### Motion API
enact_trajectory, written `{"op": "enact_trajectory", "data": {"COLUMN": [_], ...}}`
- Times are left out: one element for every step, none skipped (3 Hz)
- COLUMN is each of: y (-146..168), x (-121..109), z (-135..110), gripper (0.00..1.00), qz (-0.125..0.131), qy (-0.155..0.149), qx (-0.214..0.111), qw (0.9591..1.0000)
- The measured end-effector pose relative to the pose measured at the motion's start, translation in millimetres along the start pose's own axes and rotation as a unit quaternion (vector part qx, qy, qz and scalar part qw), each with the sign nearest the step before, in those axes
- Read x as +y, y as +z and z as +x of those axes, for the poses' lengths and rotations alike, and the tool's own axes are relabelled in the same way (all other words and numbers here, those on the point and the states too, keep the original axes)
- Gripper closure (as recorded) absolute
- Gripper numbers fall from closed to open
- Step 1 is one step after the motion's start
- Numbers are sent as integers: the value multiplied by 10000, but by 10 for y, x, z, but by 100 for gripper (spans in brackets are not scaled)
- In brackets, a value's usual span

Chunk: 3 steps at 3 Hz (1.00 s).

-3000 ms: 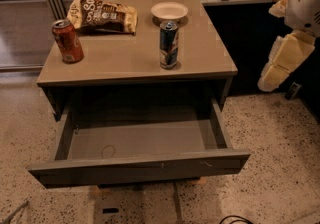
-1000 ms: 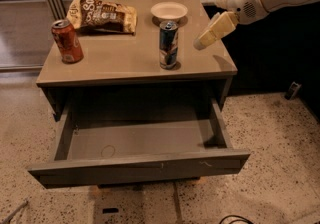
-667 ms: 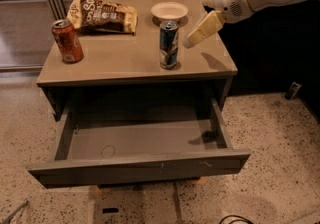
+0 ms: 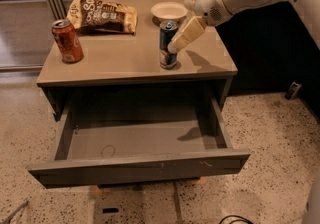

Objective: Place redbull can into top drawer

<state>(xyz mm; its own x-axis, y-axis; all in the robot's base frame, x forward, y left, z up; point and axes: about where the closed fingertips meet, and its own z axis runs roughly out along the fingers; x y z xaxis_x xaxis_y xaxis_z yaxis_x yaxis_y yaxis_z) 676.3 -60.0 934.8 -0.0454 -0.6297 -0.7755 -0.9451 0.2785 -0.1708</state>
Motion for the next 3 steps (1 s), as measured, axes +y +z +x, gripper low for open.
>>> {"op": "enact_trajectory", "data": {"y": [190, 335, 442], "x": [-24, -57, -85], "z": [34, 56, 30], "gripper": [0, 0, 0], "qz": [-50, -123, -222], "qy": [-86, -82, -74], "qx": [195, 306, 365], "qw": [9998, 9994, 9991]}}
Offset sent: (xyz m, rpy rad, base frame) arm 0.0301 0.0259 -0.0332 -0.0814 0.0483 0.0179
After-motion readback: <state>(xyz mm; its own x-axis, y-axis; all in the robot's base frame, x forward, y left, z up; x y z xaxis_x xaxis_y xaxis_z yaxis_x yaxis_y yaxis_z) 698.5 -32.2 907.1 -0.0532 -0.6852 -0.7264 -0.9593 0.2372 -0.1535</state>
